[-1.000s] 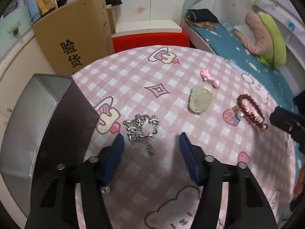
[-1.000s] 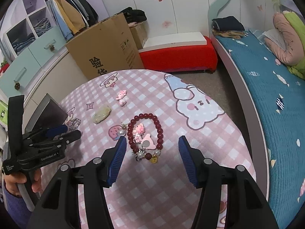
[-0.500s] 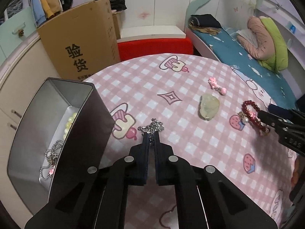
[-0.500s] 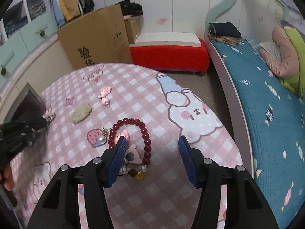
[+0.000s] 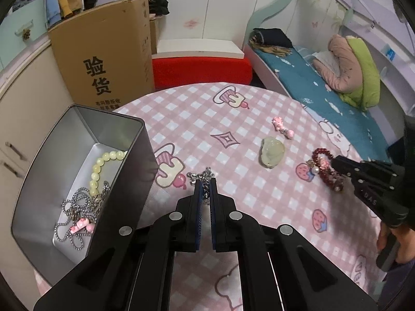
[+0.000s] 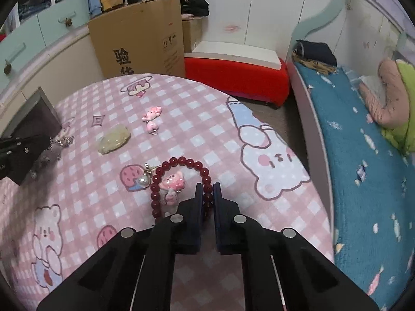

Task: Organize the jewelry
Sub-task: 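Carry both bracelets over the grey box and open both tools to drop them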

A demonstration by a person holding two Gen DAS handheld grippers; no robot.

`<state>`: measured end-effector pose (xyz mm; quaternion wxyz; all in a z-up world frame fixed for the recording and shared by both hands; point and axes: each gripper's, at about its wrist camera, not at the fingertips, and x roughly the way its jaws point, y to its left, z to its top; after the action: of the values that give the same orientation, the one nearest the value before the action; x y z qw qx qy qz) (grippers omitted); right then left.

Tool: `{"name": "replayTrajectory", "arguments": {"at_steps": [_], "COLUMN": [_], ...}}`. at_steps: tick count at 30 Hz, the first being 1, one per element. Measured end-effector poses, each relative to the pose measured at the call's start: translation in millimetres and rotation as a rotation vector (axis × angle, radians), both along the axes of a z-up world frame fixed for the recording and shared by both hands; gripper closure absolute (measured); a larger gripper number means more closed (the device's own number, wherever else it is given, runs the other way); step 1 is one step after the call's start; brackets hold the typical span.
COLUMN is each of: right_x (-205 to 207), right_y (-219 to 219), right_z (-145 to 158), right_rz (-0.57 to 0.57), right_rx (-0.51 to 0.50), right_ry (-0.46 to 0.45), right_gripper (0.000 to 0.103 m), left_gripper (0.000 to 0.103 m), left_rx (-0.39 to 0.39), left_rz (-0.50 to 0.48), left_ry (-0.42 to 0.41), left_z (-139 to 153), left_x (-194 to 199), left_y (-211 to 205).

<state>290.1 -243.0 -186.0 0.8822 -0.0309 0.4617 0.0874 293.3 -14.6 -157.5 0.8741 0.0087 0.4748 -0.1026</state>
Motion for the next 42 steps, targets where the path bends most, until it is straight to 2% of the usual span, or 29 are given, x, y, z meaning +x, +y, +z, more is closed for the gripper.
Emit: {"name": "replayTrajectory", "arguments": {"at_steps": [3,13,21,27,33,42], "right_x": [-4.5,-20.8,-32.8,-40.8,-43.5,-39.4], "right_y": [-7.4,-5.1,7.6,27.7,59.4,120.5], "right_z": [8.0,62.7,90.9,113.7,135.0,162.4], "right_rz": [-0.009,0.02,0.039,0.07,0.118,0.21], "right_rx": [0.073,0.132,0.128,0.125,0.112,0.127], "right_ry": [-0.005,-0.096,-0.139,-0.175,-0.199,-0.224], "right_gripper": [0.096,0.096,0.096,0.096,0.096,0.096], "left_gripper": [0.097,0.097,0.097,0.097,0.097,0.097], "left_rx": [-0.026,-0.106,-0.134,-0.155,-0.133,-0.053], "left_rz": [-0.013,-0.057,-0.087,-0.121,-0.128,-0.094], "left_ry": [-0.006,-0.039,-0.069,-0.109,-0.178,-0.273], "left_z": [8.3,40.5,64.6,94.6,128.5,166.8], "left_x": [-3.2,-14.2,-27.4,-37.1,-47.4,-57.3], "left_y": [1.1,2.9,1.7,6.7,19.2,48.6]}}
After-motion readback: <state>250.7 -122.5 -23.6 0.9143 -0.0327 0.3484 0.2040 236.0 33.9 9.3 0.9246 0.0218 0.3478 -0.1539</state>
